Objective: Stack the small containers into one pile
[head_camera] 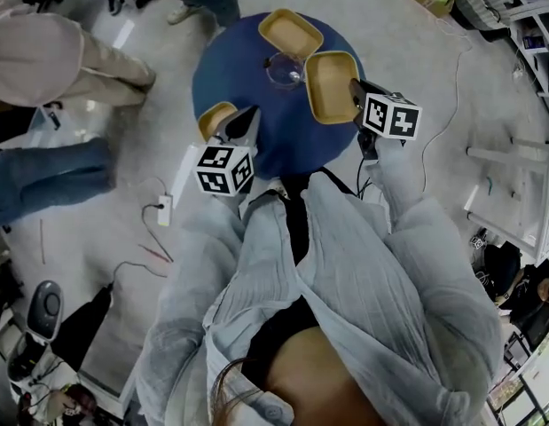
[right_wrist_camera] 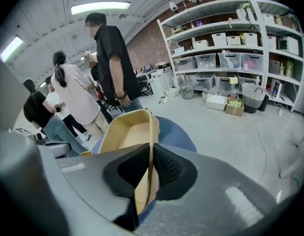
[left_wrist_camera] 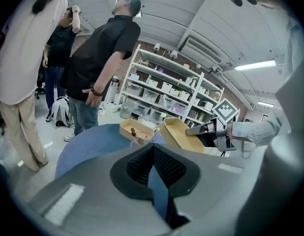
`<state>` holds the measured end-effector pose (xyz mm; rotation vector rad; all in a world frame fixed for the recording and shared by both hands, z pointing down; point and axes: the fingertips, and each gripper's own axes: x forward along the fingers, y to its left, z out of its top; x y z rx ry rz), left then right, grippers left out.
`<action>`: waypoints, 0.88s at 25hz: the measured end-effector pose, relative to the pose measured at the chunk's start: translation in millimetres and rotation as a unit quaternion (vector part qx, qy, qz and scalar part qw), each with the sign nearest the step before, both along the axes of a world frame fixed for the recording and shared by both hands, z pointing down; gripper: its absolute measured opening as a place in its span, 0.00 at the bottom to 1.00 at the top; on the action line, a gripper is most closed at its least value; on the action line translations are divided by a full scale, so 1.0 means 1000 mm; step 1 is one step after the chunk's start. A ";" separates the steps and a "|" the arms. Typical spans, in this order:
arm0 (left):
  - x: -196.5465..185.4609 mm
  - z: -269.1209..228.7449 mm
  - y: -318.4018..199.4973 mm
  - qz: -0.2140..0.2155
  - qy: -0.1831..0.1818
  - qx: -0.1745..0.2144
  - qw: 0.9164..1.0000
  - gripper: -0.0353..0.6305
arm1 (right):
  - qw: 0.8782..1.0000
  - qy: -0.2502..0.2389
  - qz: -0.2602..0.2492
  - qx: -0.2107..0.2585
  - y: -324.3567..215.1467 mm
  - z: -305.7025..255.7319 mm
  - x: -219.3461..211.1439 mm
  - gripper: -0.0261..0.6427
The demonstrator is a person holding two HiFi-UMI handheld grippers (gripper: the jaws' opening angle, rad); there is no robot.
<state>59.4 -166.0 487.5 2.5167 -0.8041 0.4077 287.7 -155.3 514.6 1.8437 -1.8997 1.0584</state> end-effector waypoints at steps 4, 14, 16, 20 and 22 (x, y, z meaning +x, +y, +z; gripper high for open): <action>0.007 -0.004 -0.019 -0.013 -0.001 0.003 1.000 0.07 | 0.999 -0.001 -0.039 0.006 -0.039 -0.009 0.010 0.08; 0.012 -0.017 -0.057 -0.048 0.001 0.008 0.999 0.07 | 0.990 -0.011 -0.136 0.019 -0.143 -0.027 0.006 0.08; 0.016 -0.017 -0.060 -0.049 -0.002 0.006 0.999 0.07 | 0.987 -0.018 -0.158 0.022 -0.162 -0.027 0.003 0.08; 0.022 -0.018 -0.060 -0.056 -0.012 0.004 0.998 0.07 | 0.980 -0.035 -0.197 0.021 -0.185 -0.023 -0.001 0.08; 0.017 -0.019 -0.059 -0.065 -0.018 0.001 0.998 0.07 | 0.974 -0.034 -0.222 0.018 -0.193 -0.018 -0.009 0.08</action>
